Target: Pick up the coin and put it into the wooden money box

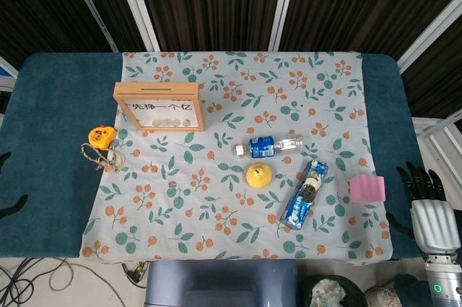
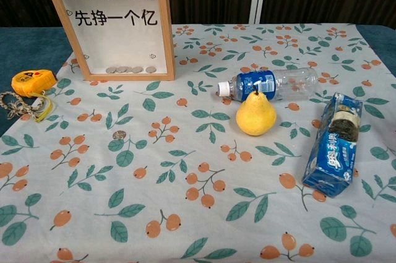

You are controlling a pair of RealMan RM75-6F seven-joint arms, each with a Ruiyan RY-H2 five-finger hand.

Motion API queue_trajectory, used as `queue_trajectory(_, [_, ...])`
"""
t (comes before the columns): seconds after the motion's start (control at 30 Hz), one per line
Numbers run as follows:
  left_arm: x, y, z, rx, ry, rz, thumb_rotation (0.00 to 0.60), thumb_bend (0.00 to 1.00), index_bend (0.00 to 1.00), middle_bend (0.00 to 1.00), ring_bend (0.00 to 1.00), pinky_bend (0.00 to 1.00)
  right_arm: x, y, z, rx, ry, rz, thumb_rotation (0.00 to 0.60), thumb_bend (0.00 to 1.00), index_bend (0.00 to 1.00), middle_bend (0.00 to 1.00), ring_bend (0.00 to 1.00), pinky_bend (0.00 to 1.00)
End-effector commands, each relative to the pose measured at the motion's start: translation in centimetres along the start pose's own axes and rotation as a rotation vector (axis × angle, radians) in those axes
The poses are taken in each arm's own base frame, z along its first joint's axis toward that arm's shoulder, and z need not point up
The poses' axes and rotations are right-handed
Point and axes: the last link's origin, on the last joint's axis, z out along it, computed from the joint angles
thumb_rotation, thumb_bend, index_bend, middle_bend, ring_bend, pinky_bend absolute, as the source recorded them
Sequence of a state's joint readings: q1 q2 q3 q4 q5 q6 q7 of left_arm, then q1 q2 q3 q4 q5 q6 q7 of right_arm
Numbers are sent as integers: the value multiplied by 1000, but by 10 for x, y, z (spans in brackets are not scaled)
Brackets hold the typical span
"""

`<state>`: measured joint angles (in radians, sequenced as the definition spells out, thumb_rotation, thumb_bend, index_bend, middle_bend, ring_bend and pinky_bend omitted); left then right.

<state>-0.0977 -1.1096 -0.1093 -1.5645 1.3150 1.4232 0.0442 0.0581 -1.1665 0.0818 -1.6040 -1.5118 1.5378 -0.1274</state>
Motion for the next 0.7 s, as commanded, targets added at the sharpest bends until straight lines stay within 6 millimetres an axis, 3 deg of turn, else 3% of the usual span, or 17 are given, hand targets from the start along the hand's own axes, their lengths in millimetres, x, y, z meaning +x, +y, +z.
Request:
queue_trajectory(0.03, [0,0,0,1,0,0,600,194,128,0,0,0,0,0,0,-1,0,0,600,297,79,0,0,0])
queue_trajectory(0.7, [-2,4,-1,-11,-33,-38,600,195,107,0,0,0,1,1,0,-17,-6,2,600,296,79,0,0,0])
